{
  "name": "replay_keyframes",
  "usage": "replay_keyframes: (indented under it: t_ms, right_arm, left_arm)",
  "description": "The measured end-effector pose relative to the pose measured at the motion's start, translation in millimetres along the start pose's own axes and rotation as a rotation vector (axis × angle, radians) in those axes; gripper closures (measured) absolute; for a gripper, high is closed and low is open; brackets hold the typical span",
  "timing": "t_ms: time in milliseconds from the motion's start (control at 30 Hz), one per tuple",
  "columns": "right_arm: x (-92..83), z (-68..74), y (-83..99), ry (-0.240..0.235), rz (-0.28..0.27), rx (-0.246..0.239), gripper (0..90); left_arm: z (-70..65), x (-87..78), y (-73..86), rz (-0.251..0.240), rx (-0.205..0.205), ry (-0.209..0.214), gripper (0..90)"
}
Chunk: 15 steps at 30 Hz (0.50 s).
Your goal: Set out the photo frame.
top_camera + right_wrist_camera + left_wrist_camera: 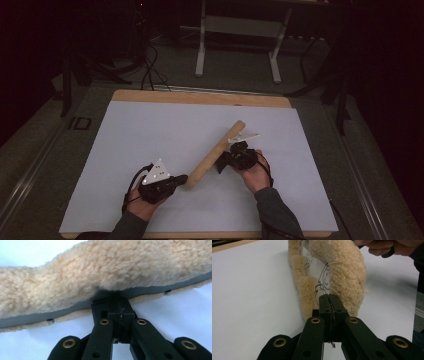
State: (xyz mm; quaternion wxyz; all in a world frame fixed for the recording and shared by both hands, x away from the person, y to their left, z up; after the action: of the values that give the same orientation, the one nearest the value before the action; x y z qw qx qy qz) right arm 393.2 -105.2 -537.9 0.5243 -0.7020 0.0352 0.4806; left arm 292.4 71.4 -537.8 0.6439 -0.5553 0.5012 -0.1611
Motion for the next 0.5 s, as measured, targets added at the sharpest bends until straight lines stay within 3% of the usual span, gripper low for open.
replay_keyframes:
  t_ms: [500]
  right_arm:
    - [0.2,5.2,0.4,-0.015,0.007,-0.017,90.0]
  left_arm:
    - [-7.9,11.0,-4.8,-0.004,0.009,0.013,90.0]
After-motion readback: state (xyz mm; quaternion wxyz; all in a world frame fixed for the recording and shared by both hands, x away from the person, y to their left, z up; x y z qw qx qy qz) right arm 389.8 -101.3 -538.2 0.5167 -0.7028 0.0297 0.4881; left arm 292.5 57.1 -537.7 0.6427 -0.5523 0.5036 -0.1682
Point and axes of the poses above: each handheld gripper's, and its own axes: x roughly forward along the jaws, y roughly out of its underside, z roughly to its left, the point moved 8 cm from there along x, roughly forward along the jaws, and after that the axes turned 5 degrees about y, right-handed, at the moved point
